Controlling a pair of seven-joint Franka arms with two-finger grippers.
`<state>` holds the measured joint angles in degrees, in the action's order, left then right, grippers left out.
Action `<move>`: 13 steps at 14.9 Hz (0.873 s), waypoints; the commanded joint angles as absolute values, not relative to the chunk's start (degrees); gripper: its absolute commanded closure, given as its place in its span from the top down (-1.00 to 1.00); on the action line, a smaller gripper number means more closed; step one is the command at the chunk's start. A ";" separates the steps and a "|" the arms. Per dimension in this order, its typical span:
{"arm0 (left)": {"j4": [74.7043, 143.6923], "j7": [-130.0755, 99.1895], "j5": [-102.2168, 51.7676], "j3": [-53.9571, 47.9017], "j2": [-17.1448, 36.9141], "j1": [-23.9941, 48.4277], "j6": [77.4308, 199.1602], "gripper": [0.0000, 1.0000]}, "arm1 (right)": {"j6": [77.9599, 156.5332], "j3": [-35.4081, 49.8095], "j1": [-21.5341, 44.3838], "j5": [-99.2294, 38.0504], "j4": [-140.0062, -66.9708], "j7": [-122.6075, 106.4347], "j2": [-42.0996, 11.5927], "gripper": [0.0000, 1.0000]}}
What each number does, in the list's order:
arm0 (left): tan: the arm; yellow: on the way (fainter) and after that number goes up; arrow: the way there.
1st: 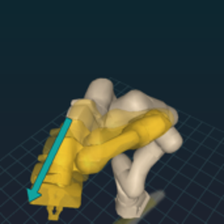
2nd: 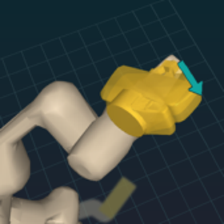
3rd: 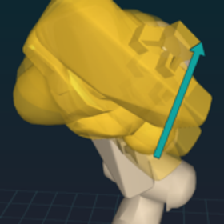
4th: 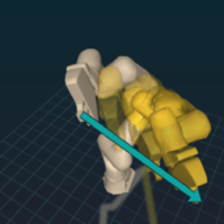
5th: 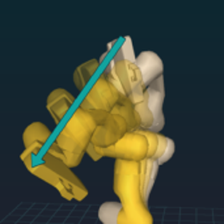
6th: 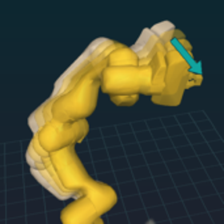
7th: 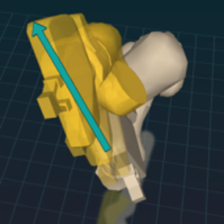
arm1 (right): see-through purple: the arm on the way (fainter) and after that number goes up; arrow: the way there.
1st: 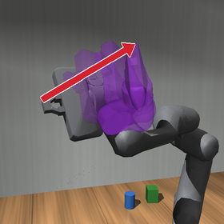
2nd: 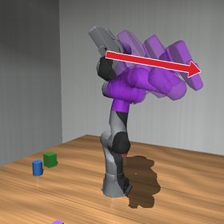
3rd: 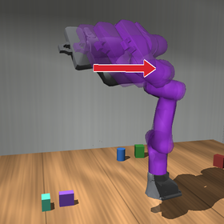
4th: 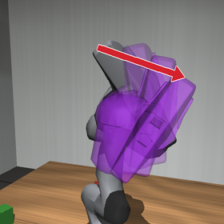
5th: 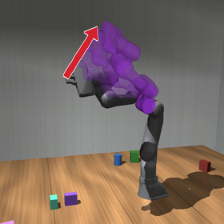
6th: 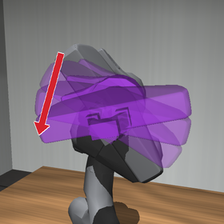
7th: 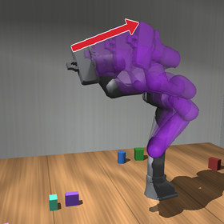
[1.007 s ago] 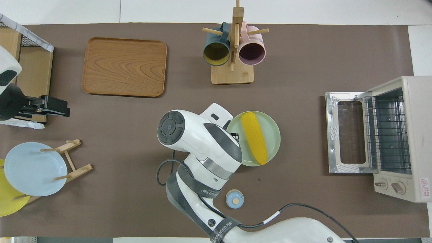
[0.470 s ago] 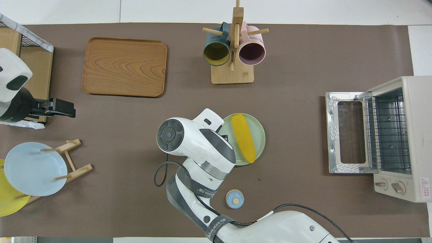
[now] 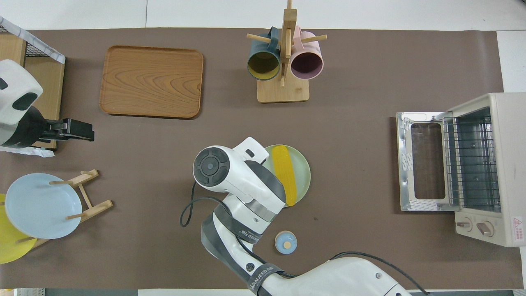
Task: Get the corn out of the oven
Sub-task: 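Pull the green plate with corn out and carry it toward the table center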
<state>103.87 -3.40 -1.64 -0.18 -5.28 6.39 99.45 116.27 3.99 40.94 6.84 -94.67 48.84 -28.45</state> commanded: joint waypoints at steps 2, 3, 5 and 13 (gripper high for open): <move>105.91 -2.72 -1.05 -0.18 -6.50 6.24 101.42 1.00 | 118.99 4.48 39.38 2.82 -93.78 48.70 -28.04 0.39; 106.08 -2.81 -1.05 -0.18 -6.50 6.33 101.86 1.00 | 118.74 4.57 38.77 2.73 -93.61 48.26 -27.52 0.45; 106.17 -2.72 -1.14 -0.18 -6.42 6.50 102.30 1.00 | 116.38 4.48 37.28 2.64 -92.99 46.94 -24.45 0.42; 108.19 -4.04 -3.77 -0.35 -5.01 12.03 105.73 1.00 | 95.20 4.48 22.70 0.63 -93.43 27.53 -7.04 0.39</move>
